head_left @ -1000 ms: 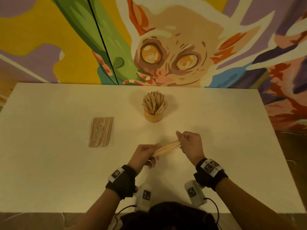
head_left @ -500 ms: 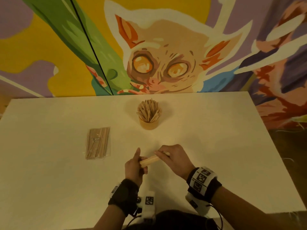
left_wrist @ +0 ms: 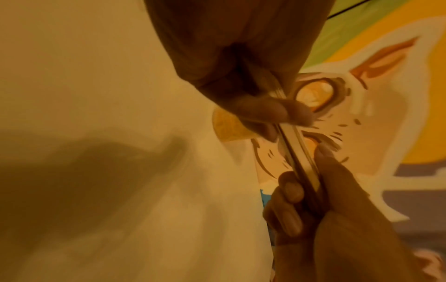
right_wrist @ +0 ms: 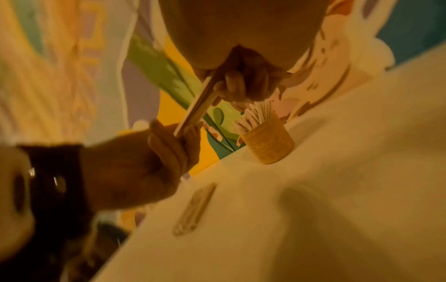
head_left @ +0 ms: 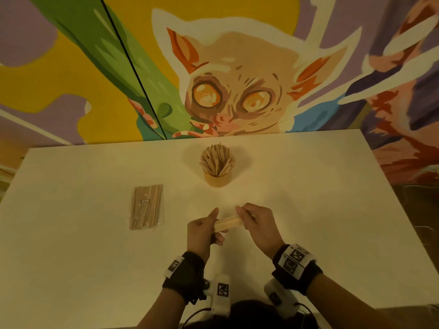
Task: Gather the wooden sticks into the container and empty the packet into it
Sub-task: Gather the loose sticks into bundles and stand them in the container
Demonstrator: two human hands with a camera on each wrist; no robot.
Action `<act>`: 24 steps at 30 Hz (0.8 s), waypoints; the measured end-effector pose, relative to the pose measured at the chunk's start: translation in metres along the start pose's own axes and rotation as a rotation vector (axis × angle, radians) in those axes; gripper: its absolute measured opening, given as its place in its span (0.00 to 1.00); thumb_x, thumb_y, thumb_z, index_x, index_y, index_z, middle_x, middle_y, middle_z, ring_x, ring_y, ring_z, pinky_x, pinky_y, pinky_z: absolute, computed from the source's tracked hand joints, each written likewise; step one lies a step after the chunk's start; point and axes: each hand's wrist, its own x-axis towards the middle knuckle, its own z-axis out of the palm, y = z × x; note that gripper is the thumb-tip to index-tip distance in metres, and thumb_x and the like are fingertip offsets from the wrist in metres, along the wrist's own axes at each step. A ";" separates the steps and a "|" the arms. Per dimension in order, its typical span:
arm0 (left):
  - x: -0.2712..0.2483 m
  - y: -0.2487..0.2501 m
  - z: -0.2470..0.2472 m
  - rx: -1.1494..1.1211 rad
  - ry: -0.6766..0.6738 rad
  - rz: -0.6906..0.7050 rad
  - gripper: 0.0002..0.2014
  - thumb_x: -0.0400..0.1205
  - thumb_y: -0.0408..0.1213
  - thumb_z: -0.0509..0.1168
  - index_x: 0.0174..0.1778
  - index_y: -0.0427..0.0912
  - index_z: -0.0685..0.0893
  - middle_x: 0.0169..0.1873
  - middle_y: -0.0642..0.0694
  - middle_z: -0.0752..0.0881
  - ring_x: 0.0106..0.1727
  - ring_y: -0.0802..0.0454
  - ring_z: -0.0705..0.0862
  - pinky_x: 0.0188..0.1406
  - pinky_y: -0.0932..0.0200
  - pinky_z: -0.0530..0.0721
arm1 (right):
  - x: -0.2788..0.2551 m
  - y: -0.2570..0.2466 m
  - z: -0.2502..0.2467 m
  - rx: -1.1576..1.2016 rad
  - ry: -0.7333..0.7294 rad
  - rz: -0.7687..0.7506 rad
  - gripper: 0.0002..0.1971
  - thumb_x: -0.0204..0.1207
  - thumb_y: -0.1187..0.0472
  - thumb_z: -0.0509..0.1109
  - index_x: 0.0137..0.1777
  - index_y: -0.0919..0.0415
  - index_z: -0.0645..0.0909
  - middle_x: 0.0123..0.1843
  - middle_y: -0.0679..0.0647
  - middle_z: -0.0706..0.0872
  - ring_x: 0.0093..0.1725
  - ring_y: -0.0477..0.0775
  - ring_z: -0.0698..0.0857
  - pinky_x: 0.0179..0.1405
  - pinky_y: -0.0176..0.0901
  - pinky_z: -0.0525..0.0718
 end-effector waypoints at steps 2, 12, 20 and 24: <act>-0.003 0.007 0.004 0.053 0.007 0.130 0.19 0.82 0.40 0.69 0.33 0.27 0.87 0.26 0.29 0.87 0.12 0.48 0.76 0.16 0.61 0.77 | 0.001 -0.005 -0.002 0.202 0.021 0.120 0.19 0.85 0.57 0.65 0.35 0.67 0.82 0.23 0.52 0.76 0.22 0.50 0.72 0.24 0.41 0.72; -0.005 0.008 0.007 0.143 -0.013 0.308 0.17 0.81 0.38 0.70 0.34 0.27 0.87 0.19 0.35 0.83 0.16 0.43 0.79 0.21 0.58 0.82 | 0.008 -0.012 -0.007 0.363 0.028 0.331 0.25 0.82 0.52 0.68 0.35 0.77 0.77 0.21 0.59 0.70 0.18 0.51 0.65 0.18 0.37 0.63; 0.005 0.005 -0.010 -0.079 -0.111 -0.080 0.17 0.86 0.43 0.61 0.42 0.32 0.85 0.32 0.34 0.87 0.24 0.44 0.84 0.21 0.59 0.81 | 0.015 -0.006 0.000 0.100 0.052 0.100 0.23 0.80 0.57 0.72 0.26 0.68 0.76 0.21 0.50 0.70 0.24 0.46 0.69 0.26 0.34 0.68; 0.013 0.004 -0.006 -0.040 0.005 0.036 0.16 0.81 0.41 0.69 0.37 0.29 0.87 0.26 0.35 0.86 0.19 0.46 0.81 0.18 0.60 0.78 | 0.027 -0.012 0.008 0.144 0.043 0.112 0.23 0.81 0.56 0.71 0.28 0.71 0.76 0.22 0.53 0.71 0.22 0.46 0.69 0.24 0.36 0.70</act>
